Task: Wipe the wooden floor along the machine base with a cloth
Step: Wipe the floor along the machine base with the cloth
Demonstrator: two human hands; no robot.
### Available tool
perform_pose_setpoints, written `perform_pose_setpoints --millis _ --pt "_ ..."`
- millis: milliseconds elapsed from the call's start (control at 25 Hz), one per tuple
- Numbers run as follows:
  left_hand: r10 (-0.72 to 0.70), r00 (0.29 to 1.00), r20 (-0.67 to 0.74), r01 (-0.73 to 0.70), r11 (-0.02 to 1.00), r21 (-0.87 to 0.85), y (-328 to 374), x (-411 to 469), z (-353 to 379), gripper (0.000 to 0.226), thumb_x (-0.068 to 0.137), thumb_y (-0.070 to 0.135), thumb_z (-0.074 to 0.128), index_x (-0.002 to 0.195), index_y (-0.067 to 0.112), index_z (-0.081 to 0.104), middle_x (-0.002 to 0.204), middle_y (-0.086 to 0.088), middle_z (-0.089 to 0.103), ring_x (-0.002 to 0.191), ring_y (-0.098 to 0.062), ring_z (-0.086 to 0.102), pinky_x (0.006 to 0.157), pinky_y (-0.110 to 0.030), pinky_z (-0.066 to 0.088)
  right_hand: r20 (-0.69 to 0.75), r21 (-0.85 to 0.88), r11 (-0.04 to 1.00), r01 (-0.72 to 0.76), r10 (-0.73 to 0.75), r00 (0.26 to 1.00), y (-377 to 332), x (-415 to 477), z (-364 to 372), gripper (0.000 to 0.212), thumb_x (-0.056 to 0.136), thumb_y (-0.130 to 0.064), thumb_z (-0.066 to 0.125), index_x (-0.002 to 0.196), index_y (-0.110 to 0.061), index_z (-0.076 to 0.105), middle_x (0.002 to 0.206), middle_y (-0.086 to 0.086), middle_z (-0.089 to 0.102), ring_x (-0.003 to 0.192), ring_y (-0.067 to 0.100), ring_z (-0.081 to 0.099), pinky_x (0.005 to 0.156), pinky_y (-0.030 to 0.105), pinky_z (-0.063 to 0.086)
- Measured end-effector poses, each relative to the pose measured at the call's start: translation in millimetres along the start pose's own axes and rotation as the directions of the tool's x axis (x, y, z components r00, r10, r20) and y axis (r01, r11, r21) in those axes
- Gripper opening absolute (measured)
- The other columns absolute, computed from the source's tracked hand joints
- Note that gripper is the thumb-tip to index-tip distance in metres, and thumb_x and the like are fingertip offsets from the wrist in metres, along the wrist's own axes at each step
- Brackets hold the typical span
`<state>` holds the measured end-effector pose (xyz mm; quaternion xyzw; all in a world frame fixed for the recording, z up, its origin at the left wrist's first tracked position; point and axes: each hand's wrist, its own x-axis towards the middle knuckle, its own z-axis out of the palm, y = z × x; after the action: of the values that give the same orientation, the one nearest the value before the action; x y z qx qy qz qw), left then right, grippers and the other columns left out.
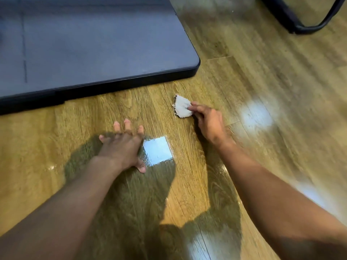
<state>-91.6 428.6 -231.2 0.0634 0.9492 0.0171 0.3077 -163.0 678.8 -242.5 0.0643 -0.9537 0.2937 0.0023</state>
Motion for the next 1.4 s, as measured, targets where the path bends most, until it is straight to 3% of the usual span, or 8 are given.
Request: perform_pose_setpoints --millis 160,360,520,760,960,1080,1200,1400 --pt "0.003 0.999 0.038 -0.003 1.000 -0.010 3.8 -0.2 0.9 0.133 0.061 0.058 0.078 0.149 0.023 -0.015 0.152 -0.020 -0.027 0.140 -0.045 -0.016 0.103 -0.072 0.014 -0.031 -0.097 0.992 0.079 -0.082 0.996 13.0 -76.8 5.0 0.039 0.083 0.007 0.062 0.113 -0.017 0.068 0.124 -0.002 0.062 0.118 0.015 0.057 0.105 0.035 0.042" --pt "-0.008 0.999 0.049 0.009 1.000 -0.027 3.9 -2.3 -4.1 0.135 0.060 0.057 0.079 0.148 0.024 -0.017 0.153 -0.017 -0.027 0.140 -0.043 -0.018 0.105 -0.070 0.014 0.007 -0.125 0.984 0.126 -0.126 0.992 11.9 41.3 -1.1 0.027 0.090 -0.002 0.056 0.111 -0.012 0.070 0.124 0.003 0.063 0.115 0.017 0.059 0.105 0.016 0.033" --pt "-0.018 0.997 0.072 0.020 0.999 -0.026 5.4 -2.8 -5.7 0.135 0.061 0.056 0.079 0.148 0.025 -0.019 0.152 -0.017 -0.029 0.139 -0.043 -0.020 0.107 -0.069 0.013 -0.004 -0.119 0.990 0.072 -0.073 0.997 11.0 67.0 -2.5 0.026 0.093 -0.008 0.055 0.114 -0.014 0.069 0.127 0.000 0.062 0.117 0.018 0.058 0.106 0.025 0.037" --pt "-0.009 0.997 0.076 0.008 1.000 0.006 4.1 1.9 2.4 0.137 0.058 0.059 0.078 0.147 0.024 -0.020 0.151 -0.018 -0.030 0.138 -0.046 -0.019 0.104 -0.071 0.014 0.087 -0.126 0.946 0.297 -0.288 0.954 43.0 -53.2 -21.0 0.036 0.082 0.007 0.063 0.112 -0.012 0.068 0.123 0.003 0.063 0.113 0.020 0.060 0.099 0.041 0.047" --pt "-0.032 0.997 0.072 0.031 0.999 0.014 1.7 6.0 1.3 0.139 0.053 0.063 0.078 0.146 0.031 -0.020 0.153 -0.011 -0.030 0.141 -0.041 -0.018 0.106 -0.069 0.015 0.024 -0.140 0.978 0.152 -0.150 0.988 21.1 -4.9 -14.0 0.030 0.090 0.000 0.056 0.115 -0.012 0.068 0.126 0.004 0.062 0.115 0.021 0.060 0.102 0.037 0.045" --pt "-0.018 0.998 0.055 0.018 1.000 0.009 1.3 7.8 3.8 0.139 0.052 0.064 0.078 0.146 0.031 -0.020 0.153 -0.011 -0.028 0.141 -0.042 -0.017 0.105 -0.069 0.014 0.018 -0.125 0.979 0.159 -0.158 0.987 38.6 -99.0 -23.6 0.034 0.086 0.004 0.054 0.113 -0.011 0.069 0.124 0.003 0.063 0.118 0.021 0.058 0.101 0.041 0.046" --pt "-0.022 0.999 0.044 0.021 0.999 0.028 1.8 7.9 3.8 0.139 0.053 0.064 0.078 0.147 0.030 -0.019 0.155 -0.012 -0.025 0.141 -0.043 -0.014 0.104 -0.069 0.016 0.095 -0.091 0.967 0.236 -0.227 0.969 44.8 -187.5 -40.6 0.030 0.090 -0.010 0.048 0.110 -0.011 0.070 0.124 0.002 0.063 0.120 0.020 0.057 0.103 0.034 0.043" --pt "-0.017 0.999 0.027 0.018 1.000 -0.003 1.6 3.9 -0.5 0.136 0.054 0.062 0.080 0.149 0.032 -0.012 0.157 -0.009 -0.021 0.143 -0.038 -0.011 0.103 -0.070 0.021 0.036 -0.112 0.988 0.103 -0.099 0.994 40.4 -126.5 -35.5 0.030 0.084 0.009 0.060 0.108 -0.006 0.071 0.121 0.008 0.065 0.116 0.024 0.060 0.097 0.043 0.048"
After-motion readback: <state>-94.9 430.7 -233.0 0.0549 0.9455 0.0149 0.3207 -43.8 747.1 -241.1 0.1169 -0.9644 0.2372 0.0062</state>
